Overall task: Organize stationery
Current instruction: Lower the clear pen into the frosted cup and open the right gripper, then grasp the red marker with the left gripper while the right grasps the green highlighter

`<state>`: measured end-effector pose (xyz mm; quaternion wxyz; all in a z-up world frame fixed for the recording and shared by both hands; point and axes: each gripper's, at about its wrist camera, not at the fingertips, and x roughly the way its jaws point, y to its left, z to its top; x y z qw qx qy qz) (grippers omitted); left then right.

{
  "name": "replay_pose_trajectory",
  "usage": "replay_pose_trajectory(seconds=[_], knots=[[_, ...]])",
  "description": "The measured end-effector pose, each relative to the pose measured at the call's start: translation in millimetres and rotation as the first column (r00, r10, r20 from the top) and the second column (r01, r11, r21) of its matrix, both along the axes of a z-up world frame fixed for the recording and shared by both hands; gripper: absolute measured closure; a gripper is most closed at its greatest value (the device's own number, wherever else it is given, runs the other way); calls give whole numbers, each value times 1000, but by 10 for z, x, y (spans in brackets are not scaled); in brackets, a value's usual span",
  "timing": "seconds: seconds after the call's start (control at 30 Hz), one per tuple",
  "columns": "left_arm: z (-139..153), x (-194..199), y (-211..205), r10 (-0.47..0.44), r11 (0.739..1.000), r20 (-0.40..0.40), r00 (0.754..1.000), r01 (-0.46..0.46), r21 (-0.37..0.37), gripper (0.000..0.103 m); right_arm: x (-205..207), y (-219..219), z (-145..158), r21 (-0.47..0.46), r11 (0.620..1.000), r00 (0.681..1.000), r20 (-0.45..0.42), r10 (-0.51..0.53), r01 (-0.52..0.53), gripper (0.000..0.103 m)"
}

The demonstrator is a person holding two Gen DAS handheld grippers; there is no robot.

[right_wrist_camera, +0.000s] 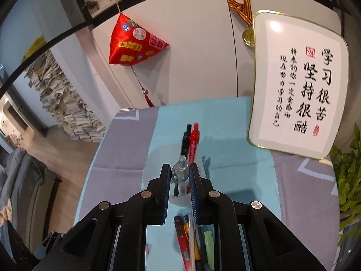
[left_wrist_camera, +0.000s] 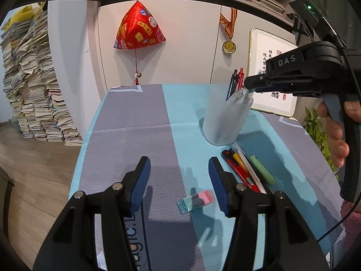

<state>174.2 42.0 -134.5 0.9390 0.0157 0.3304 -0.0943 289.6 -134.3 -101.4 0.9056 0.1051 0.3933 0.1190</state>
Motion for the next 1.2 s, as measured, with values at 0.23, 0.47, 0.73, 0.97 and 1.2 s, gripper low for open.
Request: replay_pose_trajectory(seconds=[0.23, 0.47, 0.73, 0.97, 1.2], knots=[[-26, 8, -66, -9, 1000, -14, 1000, 9, 0, 50, -209, -133, -44, -16, 1000, 1000, -17, 15, -15, 84], [-62, -2, -158, -18, 1000, -30, 999, 19, 10, 50, -489, -25, -464, -187, 973, 987, -113, 117, -137, 83], [-186, -33, -411, -74, 996, -70, 995, 78, 52, 50, -502, -85, -946, -198, 967, 971, -211, 114, -157, 83], [-335, 50, -689, -127, 988, -129, 984, 136, 69, 50, -477, -199, -1024, -240, 963, 978, -197, 73, -120, 83], [-476, 276, -860, -115, 989, -202, 973, 130, 63, 50, -525, -418, -1015, -184, 977, 978, -196, 69, -106, 83]])
